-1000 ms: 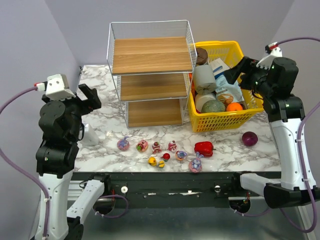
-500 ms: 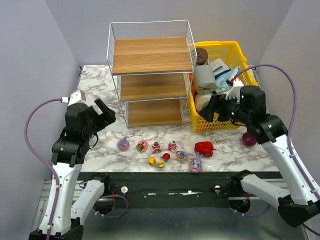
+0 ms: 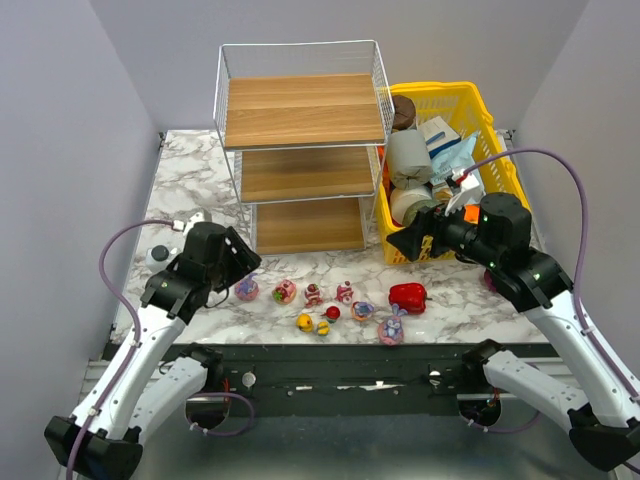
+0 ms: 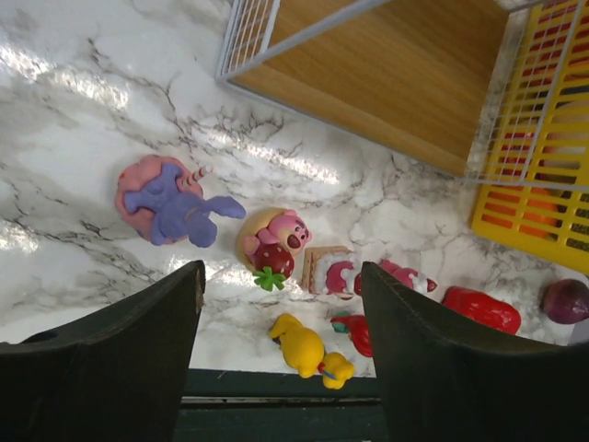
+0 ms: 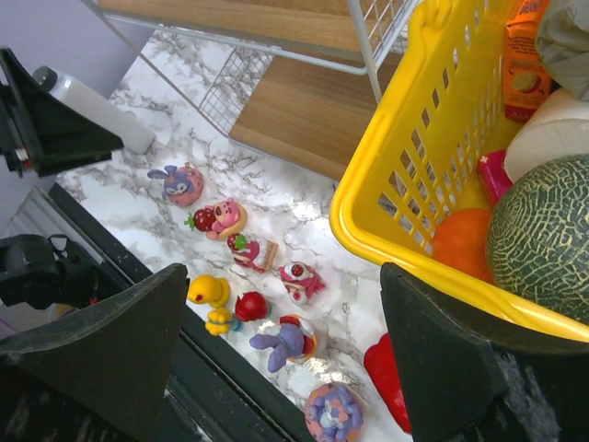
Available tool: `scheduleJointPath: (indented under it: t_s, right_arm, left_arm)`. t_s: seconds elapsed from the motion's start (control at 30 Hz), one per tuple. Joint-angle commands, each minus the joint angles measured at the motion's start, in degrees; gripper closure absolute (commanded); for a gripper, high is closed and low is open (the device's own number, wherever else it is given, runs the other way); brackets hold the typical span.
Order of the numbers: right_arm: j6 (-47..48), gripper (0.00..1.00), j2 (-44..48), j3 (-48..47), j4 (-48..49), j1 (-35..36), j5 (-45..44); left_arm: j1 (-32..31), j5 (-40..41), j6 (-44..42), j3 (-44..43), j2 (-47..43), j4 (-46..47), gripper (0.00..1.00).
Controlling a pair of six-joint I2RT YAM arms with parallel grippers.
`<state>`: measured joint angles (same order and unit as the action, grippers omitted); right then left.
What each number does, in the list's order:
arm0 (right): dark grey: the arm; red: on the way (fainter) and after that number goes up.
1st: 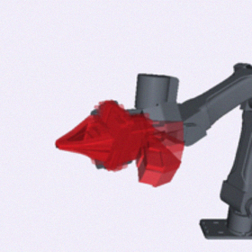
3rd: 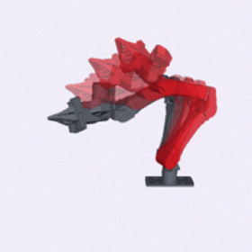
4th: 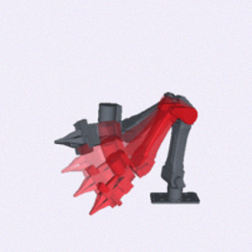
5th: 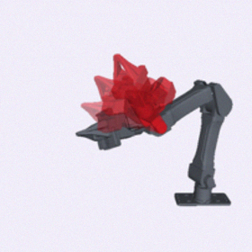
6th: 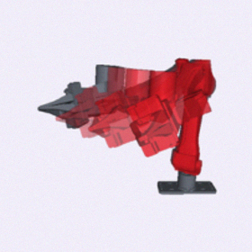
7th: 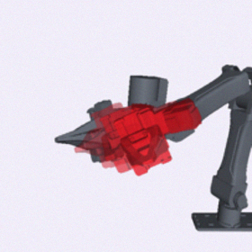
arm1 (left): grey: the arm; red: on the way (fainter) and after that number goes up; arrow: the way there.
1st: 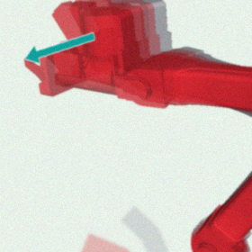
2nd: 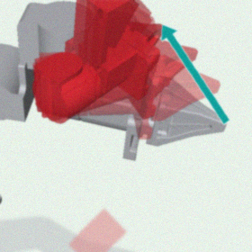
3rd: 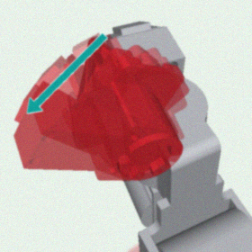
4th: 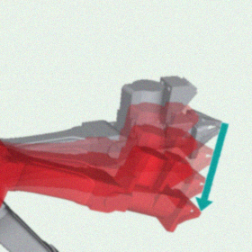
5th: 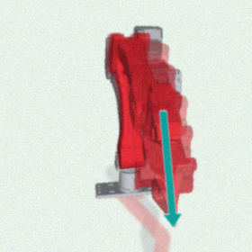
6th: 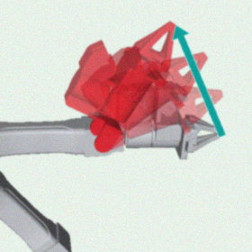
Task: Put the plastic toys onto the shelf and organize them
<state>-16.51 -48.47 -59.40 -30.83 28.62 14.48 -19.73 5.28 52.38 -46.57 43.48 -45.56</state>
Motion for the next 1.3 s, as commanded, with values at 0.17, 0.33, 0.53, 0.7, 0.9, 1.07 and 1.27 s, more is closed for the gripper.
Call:
scheduleJointPath:
  t_s: [0.17,0.33,0.53,0.7,0.9,1.07,1.27]
  right_arm:
    - [-1.2,0.09,-0.1,0.9,3.1,0.5,-0.2]
    - [-2.0,0.09,-0.1,1.3,3.1,0.6,-1.0]
    - [-2.6,0.09,-0.1,1.5,2.9,0.5,-1.7]
    - [-2.7,0.09,-0.6,1.5,2.9,0.5,-2.1]
    - [-2.6,0.09,-0.8,1.3,2.7,0.5,-3.0]
    - [-2.6,0.09,-0.9,1.3,2.5,0.5,-3.4]
    - [-2.7,0.09,-0.8,1.4,2.3,0.5,-4.2]
  left_arm:
    - [-4.7,9.6,7.4,6.7,-0.9,1.4,0.42]
    - [-4.7,10.4,9.5,9.3,0.4,3.1,0.46]
    - [-4.7,11.8,11.1,11.3,2.0,4.9,0.54]
    - [-4.7,12.7,10.8,11.6,2.9,5.4,0.60]
    - [-4.7,12.2,10.4,12.3,4.0,6.7,0.63]
    - [-4.7,12.4,10.5,13.3,4.9,7.4,0.62]
    - [-4.7,13.1,9.8,13.2,5.3,7.5,0.71]
